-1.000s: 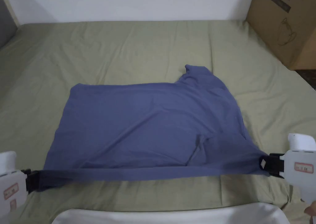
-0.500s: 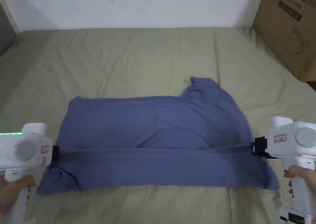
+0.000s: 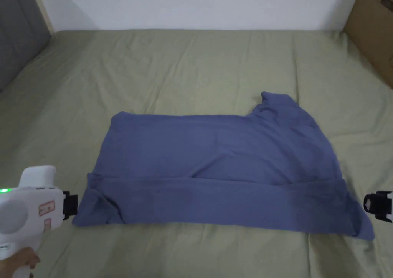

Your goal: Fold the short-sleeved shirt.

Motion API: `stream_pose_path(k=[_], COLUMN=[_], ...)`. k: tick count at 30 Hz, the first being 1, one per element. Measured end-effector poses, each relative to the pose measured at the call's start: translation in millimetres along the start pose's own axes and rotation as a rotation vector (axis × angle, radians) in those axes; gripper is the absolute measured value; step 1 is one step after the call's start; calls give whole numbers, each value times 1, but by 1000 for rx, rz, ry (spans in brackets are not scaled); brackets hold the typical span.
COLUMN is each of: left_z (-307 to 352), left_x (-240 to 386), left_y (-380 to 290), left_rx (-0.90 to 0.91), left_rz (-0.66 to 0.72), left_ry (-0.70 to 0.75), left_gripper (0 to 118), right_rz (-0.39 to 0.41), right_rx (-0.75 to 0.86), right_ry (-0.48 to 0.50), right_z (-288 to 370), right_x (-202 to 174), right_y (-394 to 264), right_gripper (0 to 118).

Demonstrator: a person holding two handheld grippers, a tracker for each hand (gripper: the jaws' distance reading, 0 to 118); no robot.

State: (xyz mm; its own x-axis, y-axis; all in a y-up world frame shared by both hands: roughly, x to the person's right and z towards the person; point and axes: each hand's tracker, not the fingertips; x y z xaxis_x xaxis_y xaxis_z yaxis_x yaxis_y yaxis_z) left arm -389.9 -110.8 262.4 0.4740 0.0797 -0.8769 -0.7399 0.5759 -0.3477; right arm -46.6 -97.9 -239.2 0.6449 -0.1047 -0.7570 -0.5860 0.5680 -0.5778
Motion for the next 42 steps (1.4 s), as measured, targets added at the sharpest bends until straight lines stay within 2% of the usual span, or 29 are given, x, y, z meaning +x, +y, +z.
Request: stream_pose_path(k=[1,5,7,8,10,11,15,18,19,20,23,24,25,26,27,31,33,34,35,36,37,38,42], left_z=[1,-8,-15,-22,-36,-42,-76,-68,-63,-58,-59,-59,-58,-56,-54,-48,-45,-44,-42,-40,-38,-36,-23], left_x=[-2,-7,-8,-8,-9,-9,-9,-1,1,4,13,16,18,18,16,7,4,4,4,6,6,5,1], left_y=[-7,-19,-18,-18,-19,-20,-24,-23,-21,-19,-12,-11,-12,-12,-12,-11,-10,-9,-8,-7,-6,-5,0], left_rx=[2,1,-7,-18,-45,-52,-124,-94,-62,-51,-77,-82,-75,-73,-72,-67,-64,-63,-64,-60,-55,-54,-36], left_rz=[13,50,69,74,74,67,49,44,31,21,-4,-39,-59,-55,-48,2,11,12,12,8,4,2,-4], left_ry=[6,28,29,30,43,53,88,119,138,144,95,121,130,124,118,86,75,72,66,70,67,66,48], left_gripper=[1,1,4,22,84,93,89,84,69,49,27,10,5,5,5,5,5,5,5,5,5,5,5], right_rz=[3,-17,-61,-79,-89,-89,-86,-90,-92,-96,-104,-107,-118,-129,-144,-173,-135,-135,-162,-112,-35,-23,-73], right_rx=[-15,-20,-29,-31,-45,-46,-63,-76,-76,-75,-71,-67,-55,-50,-47,-86,-129,-156,-148,-128,-110,-111,-86], right_ry=[24,19,41,54,52,51,46,33,28,23,20,20,19,23,34,48,38,23,94,9,-23,-23,28], right_z=[2,3,1,0,-3,-3,-5,-7,-7,-6,-15,-17,-18,-21,-26,-63,-83,-88,-87,-82,-77,-73,-45], right_x=[-1,-6,-6,-5,-6,-7,-8,-8,-8,-8,-2,-2,-1,1,3,8,4,-2,-8,-15,-21,-23,-7], right_y=[-8,-29,-37,-39,-43,-46,-52,-55,-56,-56,-55,-53,-50,-47,-43,-27,-26,-27,-29,-28,-27,-26,-17], right_gripper=[0,0,0,0,0,0,0,0,1,5,17,39,73,93,97,97,91,66,27,10,10,10,10])
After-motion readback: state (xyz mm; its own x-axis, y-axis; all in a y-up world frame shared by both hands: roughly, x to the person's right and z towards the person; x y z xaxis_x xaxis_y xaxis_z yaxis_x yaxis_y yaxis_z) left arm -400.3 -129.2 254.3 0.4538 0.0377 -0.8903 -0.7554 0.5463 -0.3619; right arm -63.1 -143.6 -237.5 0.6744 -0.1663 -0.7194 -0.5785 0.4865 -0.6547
